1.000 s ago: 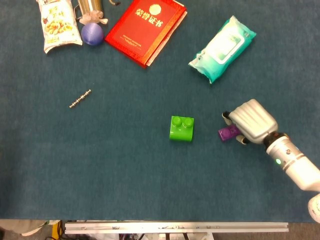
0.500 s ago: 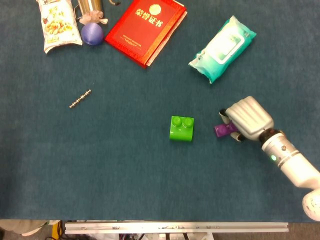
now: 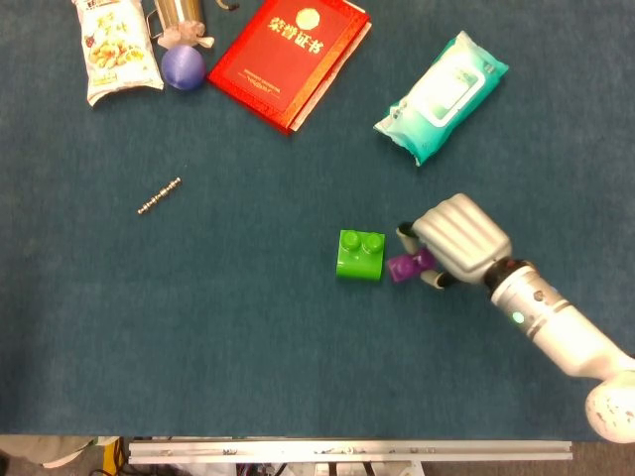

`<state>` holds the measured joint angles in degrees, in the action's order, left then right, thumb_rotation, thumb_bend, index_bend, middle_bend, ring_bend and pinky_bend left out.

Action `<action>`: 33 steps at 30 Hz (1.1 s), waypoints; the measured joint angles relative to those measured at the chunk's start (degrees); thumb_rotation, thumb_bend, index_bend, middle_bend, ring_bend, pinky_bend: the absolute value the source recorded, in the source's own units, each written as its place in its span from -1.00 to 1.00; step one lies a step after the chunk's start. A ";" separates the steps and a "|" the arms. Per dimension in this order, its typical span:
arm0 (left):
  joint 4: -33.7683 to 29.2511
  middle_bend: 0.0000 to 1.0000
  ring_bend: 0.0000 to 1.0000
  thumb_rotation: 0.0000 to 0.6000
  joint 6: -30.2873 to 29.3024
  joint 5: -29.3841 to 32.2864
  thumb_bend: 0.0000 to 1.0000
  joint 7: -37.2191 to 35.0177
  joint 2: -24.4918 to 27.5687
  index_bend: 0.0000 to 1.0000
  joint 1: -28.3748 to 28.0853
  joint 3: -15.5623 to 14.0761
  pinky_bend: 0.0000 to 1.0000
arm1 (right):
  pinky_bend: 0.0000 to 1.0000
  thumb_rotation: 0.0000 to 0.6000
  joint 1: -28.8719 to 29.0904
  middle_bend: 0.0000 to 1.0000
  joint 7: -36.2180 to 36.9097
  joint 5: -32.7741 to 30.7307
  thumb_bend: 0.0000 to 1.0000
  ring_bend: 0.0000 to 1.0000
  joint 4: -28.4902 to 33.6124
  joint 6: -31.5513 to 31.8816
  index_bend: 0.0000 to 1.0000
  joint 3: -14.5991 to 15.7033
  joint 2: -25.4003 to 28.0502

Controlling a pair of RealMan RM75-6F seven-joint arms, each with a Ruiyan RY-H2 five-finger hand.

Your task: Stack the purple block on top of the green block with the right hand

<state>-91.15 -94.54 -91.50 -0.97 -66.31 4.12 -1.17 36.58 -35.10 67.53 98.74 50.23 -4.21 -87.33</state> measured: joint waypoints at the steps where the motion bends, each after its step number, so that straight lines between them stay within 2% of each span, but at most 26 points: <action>1: 0.03 -0.53 -0.61 1.00 -0.03 0.01 -0.42 -0.04 0.00 -0.51 0.02 0.01 -0.82 | 1.00 1.00 0.28 0.73 -0.28 -0.29 -0.48 0.84 0.10 -0.07 0.39 0.03 -0.24; 9: 0.55 -0.53 -0.61 1.00 -0.13 0.32 -0.42 -0.67 0.02 -0.52 0.30 0.02 -0.82 | 1.00 1.00 2.30 0.74 -3.03 -3.23 -0.48 0.85 -0.06 0.74 0.39 -0.23 -2.10; 26: 1.05 -0.53 -0.61 1.00 -0.38 0.51 -0.42 -1.29 0.09 -0.52 0.64 0.17 -0.82 | 1.00 1.00 6.35 0.74 -7.63 -9.94 -0.48 0.85 -4.36 4.46 0.39 -2.60 -3.96; 33: 1.10 -0.53 -0.61 1.00 -0.24 0.76 -0.42 -1.35 0.07 -0.52 0.68 0.26 -0.82 | 1.00 1.00 7.11 0.74 -6.42 -11.19 -0.48 0.85 -0.49 3.85 0.40 -3.32 -1.40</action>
<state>-90.05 -94.78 -90.74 -2.32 -66.25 4.80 -0.92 43.69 -41.52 56.34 98.25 54.08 -7.53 -88.72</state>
